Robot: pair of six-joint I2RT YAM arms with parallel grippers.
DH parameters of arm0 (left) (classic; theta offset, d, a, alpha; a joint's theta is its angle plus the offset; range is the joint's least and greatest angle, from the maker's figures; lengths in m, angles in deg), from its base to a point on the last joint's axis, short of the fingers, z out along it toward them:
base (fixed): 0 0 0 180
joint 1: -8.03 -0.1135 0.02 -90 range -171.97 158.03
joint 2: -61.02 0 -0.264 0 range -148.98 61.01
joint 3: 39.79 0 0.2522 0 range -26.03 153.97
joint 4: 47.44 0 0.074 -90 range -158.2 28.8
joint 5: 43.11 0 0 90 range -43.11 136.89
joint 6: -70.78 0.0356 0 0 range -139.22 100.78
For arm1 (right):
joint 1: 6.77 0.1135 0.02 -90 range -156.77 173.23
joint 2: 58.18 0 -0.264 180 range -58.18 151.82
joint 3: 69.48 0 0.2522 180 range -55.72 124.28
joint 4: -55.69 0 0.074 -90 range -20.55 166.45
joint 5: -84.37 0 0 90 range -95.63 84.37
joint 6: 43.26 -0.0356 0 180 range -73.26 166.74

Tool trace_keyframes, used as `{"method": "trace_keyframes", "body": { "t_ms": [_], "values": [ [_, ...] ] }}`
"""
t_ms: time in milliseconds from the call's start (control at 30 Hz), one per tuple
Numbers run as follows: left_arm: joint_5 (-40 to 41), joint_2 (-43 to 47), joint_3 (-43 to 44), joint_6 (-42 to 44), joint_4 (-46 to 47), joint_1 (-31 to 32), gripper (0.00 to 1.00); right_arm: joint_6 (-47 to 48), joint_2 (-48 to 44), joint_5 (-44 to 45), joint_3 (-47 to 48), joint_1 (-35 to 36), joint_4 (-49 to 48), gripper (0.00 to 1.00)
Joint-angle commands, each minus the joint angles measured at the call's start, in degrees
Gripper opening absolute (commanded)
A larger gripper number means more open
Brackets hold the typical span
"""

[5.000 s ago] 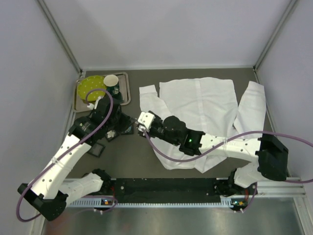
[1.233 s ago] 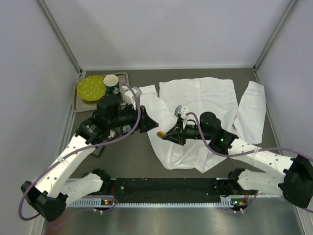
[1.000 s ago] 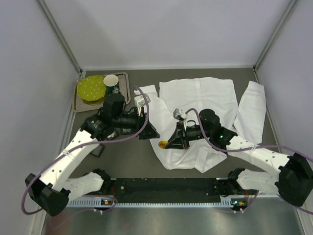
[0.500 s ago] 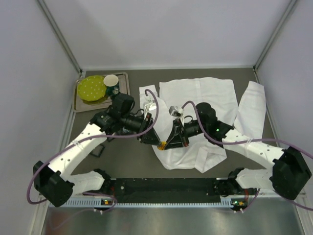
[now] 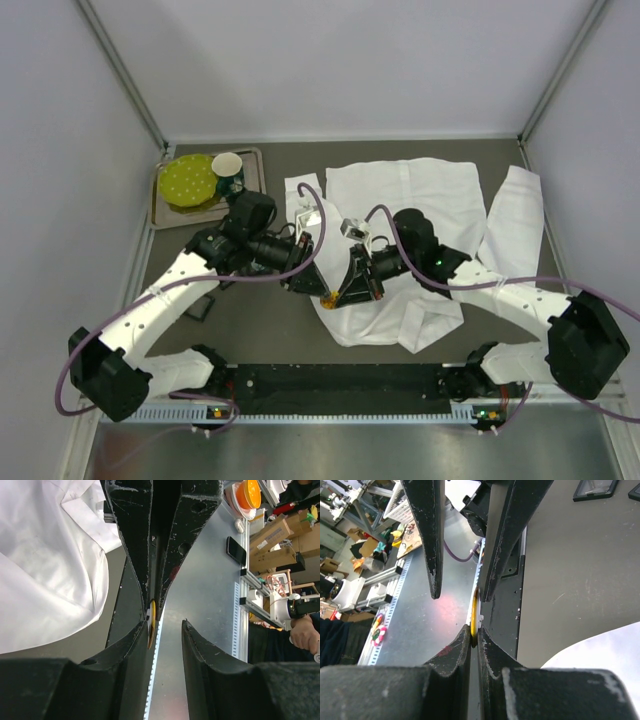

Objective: Remove the brooch from the garment
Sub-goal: Adjust the brooch.

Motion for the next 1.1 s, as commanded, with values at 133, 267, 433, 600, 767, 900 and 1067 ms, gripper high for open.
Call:
{"method": "trace_keyframes", "body": {
  "t_ms": [133, 267, 433, 600, 767, 900, 1067],
  "values": [
    [-0.96, -0.04, 0.33, 1.26, -0.7, 0.78, 0.39, 0.65, -0.9, -0.72, 4.0, -0.53, -2.3, 0.0],
    [-0.79, 0.05, 0.24, 1.52, -0.97, 0.87, 0.38, 0.83, -0.99, -0.55, 4.0, -0.54, -1.94, 0.0],
    [0.27, 0.23, 0.77, 1.61, -0.97, 0.87, 0.25, 1.44, -0.46, -0.81, 4.0, -0.62, -1.07, 0.0],
    [0.88, 0.23, 1.12, 1.61, -0.97, 0.87, 0.22, 1.97, -0.29, -0.9, 3.83, -0.53, -0.36, 0.0],
    [1.76, 0.49, 1.03, 1.96, -1.14, 0.87, 0.06, 2.06, -0.37, 0.07, 3.65, -0.54, -0.1, 0.0],
    [4.56, 0.84, 0.86, 1.7, -1.14, 0.87, 0.0, 0.48, -0.81, 4.44, 3.74, -0.62, -0.01, 0.06],
    [17.01, 1.9, 0.77, -1.11, 0.09, 0.7, 0.0, -1.45, -1.86, 12.28, 1.64, -1.67, 0.17, 0.48]
  ]
}}
